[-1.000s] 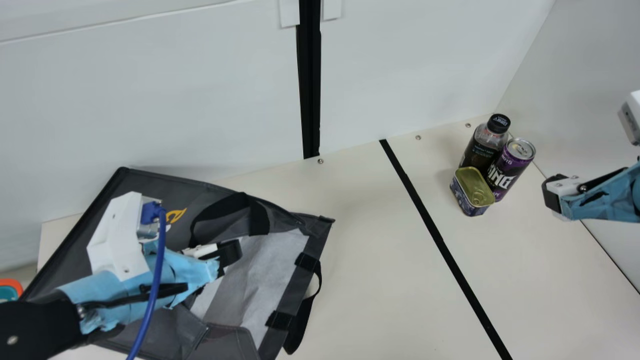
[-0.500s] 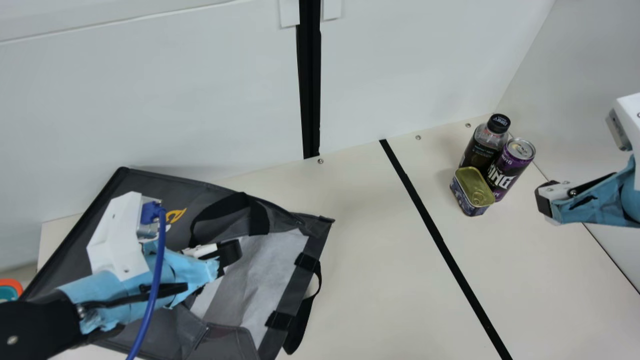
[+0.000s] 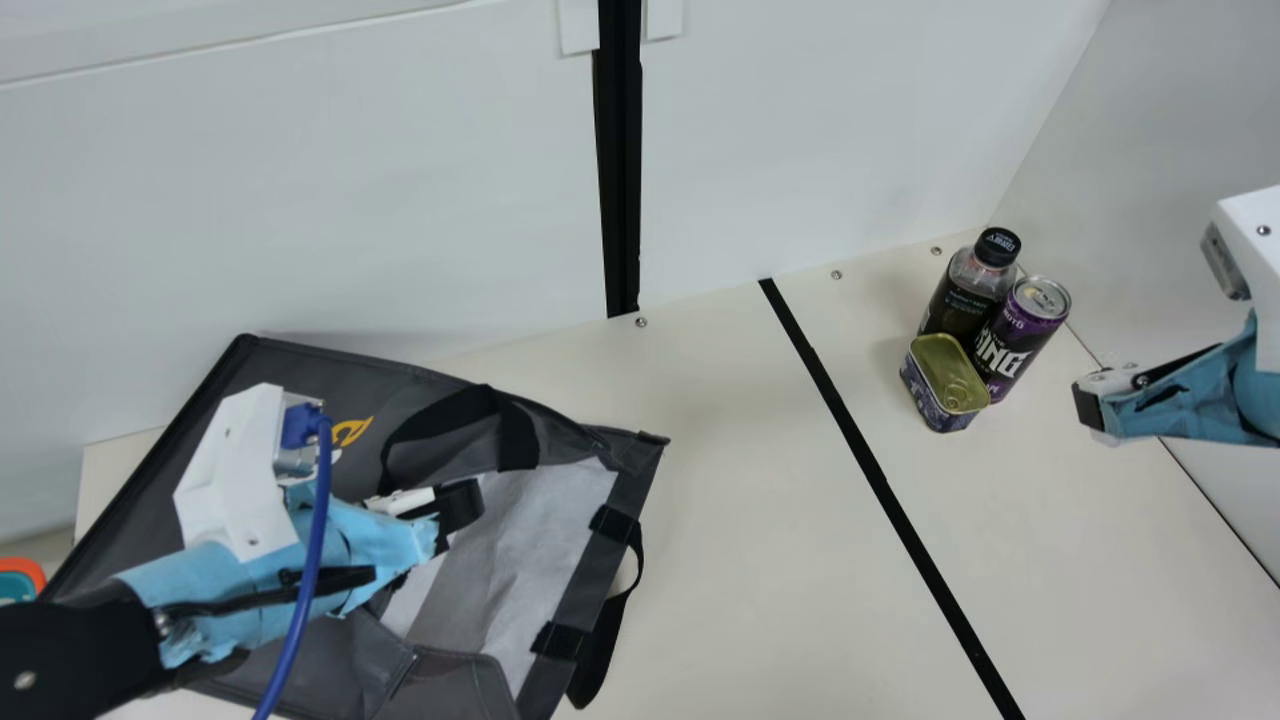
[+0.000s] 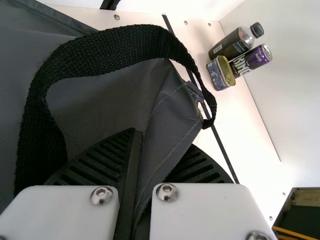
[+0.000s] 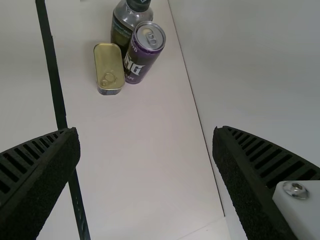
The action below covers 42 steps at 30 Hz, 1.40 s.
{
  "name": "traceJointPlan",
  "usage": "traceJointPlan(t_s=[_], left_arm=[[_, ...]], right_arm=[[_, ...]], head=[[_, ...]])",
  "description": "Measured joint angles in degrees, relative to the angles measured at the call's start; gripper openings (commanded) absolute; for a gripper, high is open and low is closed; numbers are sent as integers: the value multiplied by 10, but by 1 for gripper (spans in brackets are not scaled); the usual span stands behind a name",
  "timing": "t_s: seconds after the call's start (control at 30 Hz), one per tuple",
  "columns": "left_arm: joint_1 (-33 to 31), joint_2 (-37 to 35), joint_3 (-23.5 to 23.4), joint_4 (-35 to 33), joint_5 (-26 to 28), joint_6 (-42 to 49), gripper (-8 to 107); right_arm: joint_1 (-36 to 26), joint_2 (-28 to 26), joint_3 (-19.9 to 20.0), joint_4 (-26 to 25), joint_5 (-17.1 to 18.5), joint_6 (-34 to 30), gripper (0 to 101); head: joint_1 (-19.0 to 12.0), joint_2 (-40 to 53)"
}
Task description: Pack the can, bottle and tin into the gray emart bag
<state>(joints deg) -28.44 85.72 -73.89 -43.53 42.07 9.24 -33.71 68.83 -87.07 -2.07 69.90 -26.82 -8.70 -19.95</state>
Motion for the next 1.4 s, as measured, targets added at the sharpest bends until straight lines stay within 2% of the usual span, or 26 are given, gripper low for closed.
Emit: traceJointPlan(t_s=[0.43, 1.4], left_arm=[[0, 0, 0, 0, 0, 0, 10], [0, 0, 0, 0, 0, 0, 10]], right_arm=[[-13, 66, -21, 21, -1, -4, 91], [-2, 217, -107, 31, 0, 12, 91]], head=[[0, 0], [0, 1]])
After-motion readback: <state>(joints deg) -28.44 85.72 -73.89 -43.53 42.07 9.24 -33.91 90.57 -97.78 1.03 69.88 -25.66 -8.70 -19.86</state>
